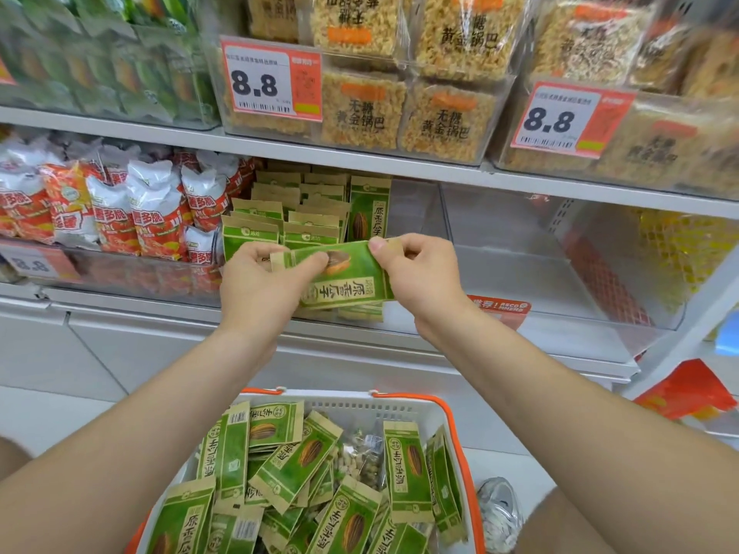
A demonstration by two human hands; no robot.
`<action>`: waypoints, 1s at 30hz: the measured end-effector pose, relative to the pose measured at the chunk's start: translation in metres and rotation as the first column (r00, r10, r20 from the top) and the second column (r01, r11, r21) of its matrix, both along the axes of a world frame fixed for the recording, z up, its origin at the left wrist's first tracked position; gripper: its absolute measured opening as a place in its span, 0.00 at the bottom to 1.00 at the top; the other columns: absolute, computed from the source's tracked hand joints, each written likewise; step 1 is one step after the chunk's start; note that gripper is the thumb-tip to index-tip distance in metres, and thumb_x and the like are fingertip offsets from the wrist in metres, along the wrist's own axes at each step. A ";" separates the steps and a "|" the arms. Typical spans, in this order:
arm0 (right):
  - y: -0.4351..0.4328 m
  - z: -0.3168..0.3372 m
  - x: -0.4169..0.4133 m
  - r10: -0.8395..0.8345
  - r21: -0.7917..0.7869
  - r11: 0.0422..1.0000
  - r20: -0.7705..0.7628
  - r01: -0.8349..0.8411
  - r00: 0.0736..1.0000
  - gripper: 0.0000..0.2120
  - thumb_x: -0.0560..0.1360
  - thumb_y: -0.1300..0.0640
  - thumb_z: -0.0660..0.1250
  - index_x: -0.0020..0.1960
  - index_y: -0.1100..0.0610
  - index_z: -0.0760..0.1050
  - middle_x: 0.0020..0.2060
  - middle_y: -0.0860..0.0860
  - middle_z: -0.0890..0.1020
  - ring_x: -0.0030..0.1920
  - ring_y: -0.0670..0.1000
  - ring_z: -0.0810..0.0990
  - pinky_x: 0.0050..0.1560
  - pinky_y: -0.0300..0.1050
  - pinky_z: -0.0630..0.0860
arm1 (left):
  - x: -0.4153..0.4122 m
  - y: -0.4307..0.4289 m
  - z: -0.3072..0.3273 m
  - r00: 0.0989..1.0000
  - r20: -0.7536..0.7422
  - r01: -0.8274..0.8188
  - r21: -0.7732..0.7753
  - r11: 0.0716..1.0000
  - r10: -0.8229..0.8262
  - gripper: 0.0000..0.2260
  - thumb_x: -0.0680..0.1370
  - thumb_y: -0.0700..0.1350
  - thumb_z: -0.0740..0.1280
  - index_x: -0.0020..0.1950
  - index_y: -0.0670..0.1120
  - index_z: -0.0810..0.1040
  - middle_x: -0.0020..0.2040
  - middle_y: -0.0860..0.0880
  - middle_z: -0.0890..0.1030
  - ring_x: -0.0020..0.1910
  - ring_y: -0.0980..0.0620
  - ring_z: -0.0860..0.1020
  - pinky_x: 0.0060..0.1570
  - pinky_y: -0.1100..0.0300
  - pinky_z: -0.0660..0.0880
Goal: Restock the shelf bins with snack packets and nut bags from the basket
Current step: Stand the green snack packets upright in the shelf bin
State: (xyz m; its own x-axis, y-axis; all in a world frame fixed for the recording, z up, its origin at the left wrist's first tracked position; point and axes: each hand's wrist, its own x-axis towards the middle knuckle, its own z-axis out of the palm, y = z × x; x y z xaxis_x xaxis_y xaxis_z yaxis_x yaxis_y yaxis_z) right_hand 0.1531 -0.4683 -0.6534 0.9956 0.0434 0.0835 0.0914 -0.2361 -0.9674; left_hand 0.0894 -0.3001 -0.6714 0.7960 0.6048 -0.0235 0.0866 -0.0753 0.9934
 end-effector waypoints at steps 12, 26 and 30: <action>0.006 0.001 0.003 0.099 -0.048 0.994 0.101 -0.095 0.990 0.15 0.73 0.42 0.76 0.41 0.54 0.85 0.35 0.51 0.87 0.40 0.52 0.87 0.44 0.53 0.85 | 0.000 -0.009 -0.004 0.940 0.010 0.332 0.201 0.922 -0.341 0.13 0.87 0.51 0.61 0.54 0.50 0.84 0.45 0.51 0.87 0.46 0.51 0.84 0.47 0.51 0.79; 0.009 0.002 0.004 0.237 -0.365 0.921 0.254 -0.134 0.938 0.19 0.79 0.46 0.72 0.35 0.57 0.78 0.32 0.52 0.83 0.36 0.51 0.84 0.42 0.53 0.82 | 0.001 -0.015 0.011 0.939 -0.001 0.323 -0.336 0.884 -0.344 0.12 0.85 0.53 0.66 0.60 0.48 0.84 0.52 0.45 0.88 0.49 0.47 0.87 0.47 0.52 0.81; 0.012 -0.001 0.007 0.244 -0.169 0.955 -0.012 -0.242 0.970 0.18 0.81 0.49 0.70 0.39 0.58 0.73 0.41 0.59 0.87 0.41 0.55 0.86 0.42 0.55 0.84 | 0.001 -0.017 0.012 0.949 0.005 0.301 -0.328 0.895 -0.316 0.09 0.84 0.50 0.67 0.58 0.48 0.85 0.49 0.46 0.88 0.45 0.48 0.87 0.42 0.54 0.81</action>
